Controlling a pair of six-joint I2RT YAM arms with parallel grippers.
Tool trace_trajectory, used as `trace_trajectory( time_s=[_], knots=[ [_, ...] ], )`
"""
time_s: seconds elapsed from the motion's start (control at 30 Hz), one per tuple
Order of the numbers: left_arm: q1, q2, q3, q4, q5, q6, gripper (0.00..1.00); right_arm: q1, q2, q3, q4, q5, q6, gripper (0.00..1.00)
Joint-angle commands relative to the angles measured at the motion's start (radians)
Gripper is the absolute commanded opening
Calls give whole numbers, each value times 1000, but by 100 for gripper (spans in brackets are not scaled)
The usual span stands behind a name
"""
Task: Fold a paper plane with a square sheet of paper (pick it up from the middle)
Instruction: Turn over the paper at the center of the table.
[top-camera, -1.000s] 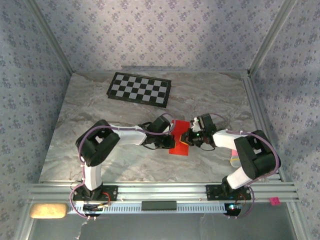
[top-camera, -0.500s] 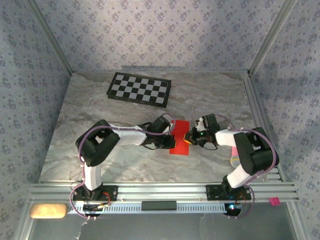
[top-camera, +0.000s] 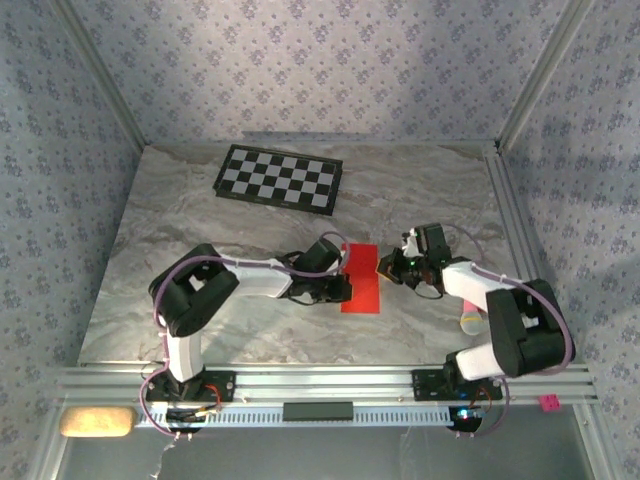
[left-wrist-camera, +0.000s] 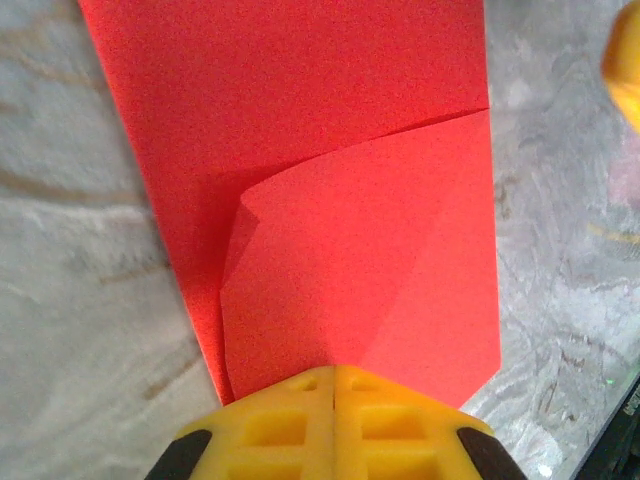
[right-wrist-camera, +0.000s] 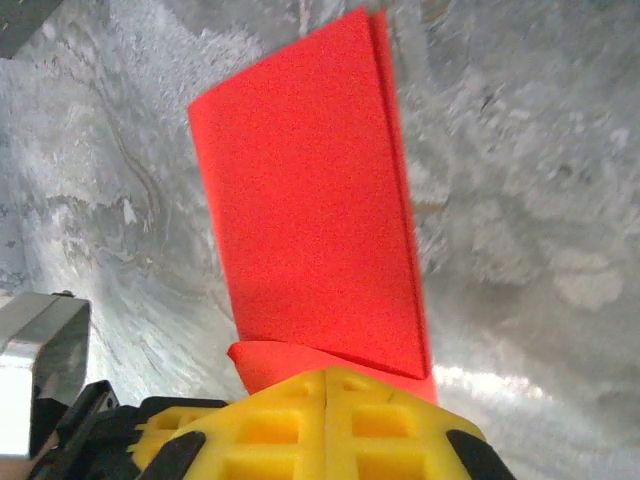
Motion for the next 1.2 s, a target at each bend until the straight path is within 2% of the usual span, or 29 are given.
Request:
trace_trajectory(
  time_s=[0.0, 0.13, 0.3, 0.63, 0.93, 1.17],
  knots=[
    [-11, -43, 9, -57, -49, 3, 8, 23, -53, -3, -165, 102, 21, 8],
    [8, -60, 73, -131, -56, 84, 11, 50, -134, -53, -155, 110, 86, 15],
    [34, -36, 127, -187, -57, 154, 11, 97, -187, -41, -239, 176, 140, 24],
    [55, 24, 197, -258, -58, 227, 10, 187, -171, -41, -261, 171, 233, 24],
    [50, 73, 199, -268, -70, 225, 7, 261, -144, -39, -266, 202, 294, 27],
    [45, 75, 179, -272, -79, 221, 6, 281, -120, -31, -301, 209, 298, 31]
  ],
)
